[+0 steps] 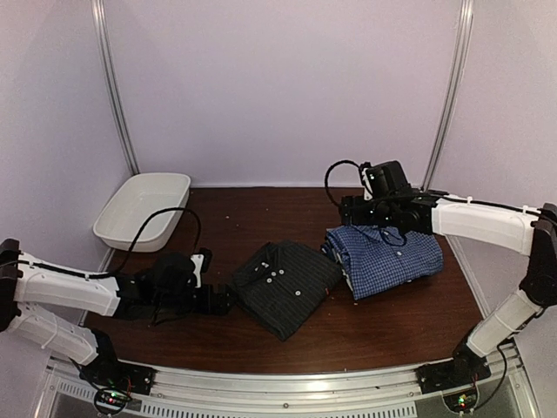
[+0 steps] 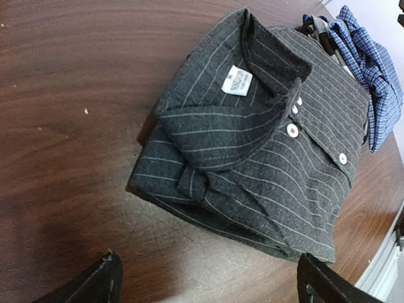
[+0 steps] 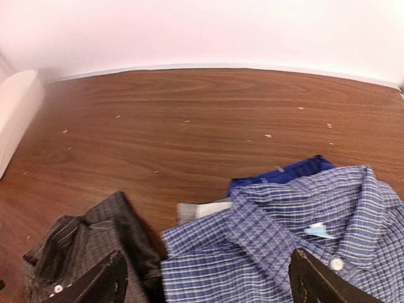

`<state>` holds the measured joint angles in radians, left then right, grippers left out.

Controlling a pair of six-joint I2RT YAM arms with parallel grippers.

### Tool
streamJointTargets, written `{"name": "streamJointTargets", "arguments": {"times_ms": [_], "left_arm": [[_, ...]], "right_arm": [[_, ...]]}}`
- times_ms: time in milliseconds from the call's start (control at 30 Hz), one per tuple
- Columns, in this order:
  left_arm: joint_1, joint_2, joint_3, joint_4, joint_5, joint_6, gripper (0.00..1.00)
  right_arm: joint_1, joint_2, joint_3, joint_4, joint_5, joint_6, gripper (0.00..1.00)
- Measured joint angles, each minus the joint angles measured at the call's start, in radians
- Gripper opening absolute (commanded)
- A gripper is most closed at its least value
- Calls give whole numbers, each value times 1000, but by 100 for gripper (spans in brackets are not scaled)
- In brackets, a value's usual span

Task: Fold and stack the long sleeve shirts
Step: Move the square-folded shirt to the center of the board, then adjust the square-folded shirt at the center of the board.

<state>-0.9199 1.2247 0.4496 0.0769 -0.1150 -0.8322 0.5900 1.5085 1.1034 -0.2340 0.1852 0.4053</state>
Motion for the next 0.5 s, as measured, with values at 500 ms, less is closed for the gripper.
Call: {"name": "streamJointTargets", "arguments": {"times_ms": [500], "left_arm": [[-37,112,-70,275,90,-238,98]], "right_arm": [[143,431,266,-100,-260,-145,87]]}}
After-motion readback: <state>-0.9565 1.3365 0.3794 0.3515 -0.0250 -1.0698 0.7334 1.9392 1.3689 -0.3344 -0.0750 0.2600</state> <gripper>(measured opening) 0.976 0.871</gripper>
